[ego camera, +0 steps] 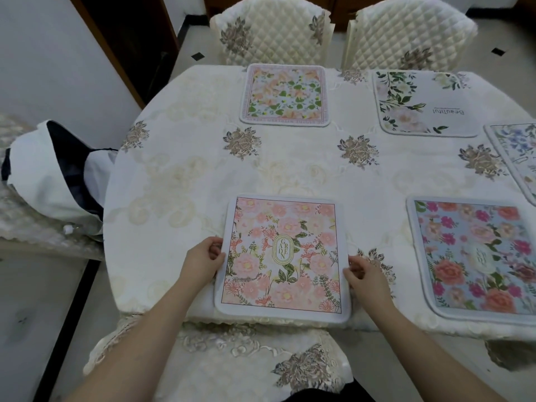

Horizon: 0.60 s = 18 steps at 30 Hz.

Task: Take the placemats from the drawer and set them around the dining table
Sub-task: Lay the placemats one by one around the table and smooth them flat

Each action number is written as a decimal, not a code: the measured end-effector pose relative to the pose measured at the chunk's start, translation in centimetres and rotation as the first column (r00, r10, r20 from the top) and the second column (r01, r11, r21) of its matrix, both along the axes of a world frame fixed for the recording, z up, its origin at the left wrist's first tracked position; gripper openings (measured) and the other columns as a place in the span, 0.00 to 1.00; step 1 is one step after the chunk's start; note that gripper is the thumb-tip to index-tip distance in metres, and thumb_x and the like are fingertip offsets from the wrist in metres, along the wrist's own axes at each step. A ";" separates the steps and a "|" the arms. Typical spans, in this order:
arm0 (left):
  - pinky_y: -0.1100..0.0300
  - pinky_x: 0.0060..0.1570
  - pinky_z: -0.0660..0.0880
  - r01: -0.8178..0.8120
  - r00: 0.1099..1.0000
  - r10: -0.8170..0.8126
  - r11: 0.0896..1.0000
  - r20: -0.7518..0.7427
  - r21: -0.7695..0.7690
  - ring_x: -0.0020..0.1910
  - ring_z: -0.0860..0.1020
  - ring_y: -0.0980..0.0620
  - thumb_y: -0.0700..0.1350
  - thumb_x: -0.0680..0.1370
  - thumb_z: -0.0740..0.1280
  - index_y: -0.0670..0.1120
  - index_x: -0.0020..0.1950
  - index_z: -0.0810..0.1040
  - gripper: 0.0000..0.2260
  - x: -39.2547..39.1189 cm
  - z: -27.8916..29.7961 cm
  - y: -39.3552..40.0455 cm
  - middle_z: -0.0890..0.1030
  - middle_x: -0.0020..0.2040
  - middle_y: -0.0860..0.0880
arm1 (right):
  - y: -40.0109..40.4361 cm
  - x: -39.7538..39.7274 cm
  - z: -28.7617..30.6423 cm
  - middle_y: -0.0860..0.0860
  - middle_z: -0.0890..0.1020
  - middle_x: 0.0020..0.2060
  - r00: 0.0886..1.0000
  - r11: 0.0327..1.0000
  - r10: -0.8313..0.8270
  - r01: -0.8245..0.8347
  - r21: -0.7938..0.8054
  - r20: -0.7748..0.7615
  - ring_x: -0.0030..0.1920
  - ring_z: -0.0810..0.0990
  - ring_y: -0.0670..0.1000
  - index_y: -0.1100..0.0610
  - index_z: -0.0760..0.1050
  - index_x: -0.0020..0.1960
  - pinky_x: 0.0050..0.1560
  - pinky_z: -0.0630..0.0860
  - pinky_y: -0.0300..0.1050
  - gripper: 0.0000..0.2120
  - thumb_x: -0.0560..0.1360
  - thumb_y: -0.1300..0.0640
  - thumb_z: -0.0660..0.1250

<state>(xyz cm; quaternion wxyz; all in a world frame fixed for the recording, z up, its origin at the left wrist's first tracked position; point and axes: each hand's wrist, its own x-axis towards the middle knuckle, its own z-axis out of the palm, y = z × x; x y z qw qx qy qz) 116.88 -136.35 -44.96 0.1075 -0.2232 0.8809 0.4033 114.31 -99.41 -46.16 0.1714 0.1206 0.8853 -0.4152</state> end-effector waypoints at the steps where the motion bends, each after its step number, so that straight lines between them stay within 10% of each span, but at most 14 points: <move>1: 0.70 0.37 0.69 0.012 1.000 -0.012 1.000 -0.002 -0.019 0.38 0.78 0.52 0.40 0.75 0.70 0.52 0.53 0.77 0.10 0.0 0.0 0.0 0.80 0.39 0.51 | -0.1 0.0 0.1 0.45 0.83 0.43 1.000 1.000 -0.001 0.001 0.003 0.000 0.44 0.81 0.45 0.50 0.79 0.55 0.46 0.79 0.47 0.10 0.77 0.61 0.68; 14: 0.55 0.36 0.75 0.080 0.997 -0.080 0.897 0.019 -0.434 0.36 0.75 0.50 0.56 0.76 0.65 0.48 0.38 0.74 0.14 -0.9 -0.5 0.4 0.73 0.39 0.52 | -0.1 -2.2 0.9 0.50 0.81 0.49 0.993 0.989 -0.086 0.094 0.112 -0.076 0.42 0.78 0.46 0.55 0.74 0.65 0.34 0.70 0.36 0.14 0.80 0.58 0.62; 18: 0.54 0.41 0.74 0.217 0.931 -0.324 0.862 -0.169 -0.458 0.41 0.77 0.48 0.54 0.76 0.58 0.45 0.49 0.80 0.16 -3.7 -0.9 2.2 0.78 0.45 0.49 | -2.1 -4.9 1.4 0.52 0.79 0.57 0.988 0.991 0.015 0.006 0.137 -0.151 0.53 0.78 0.50 0.54 0.72 0.68 0.53 0.75 0.46 0.16 0.81 0.57 0.60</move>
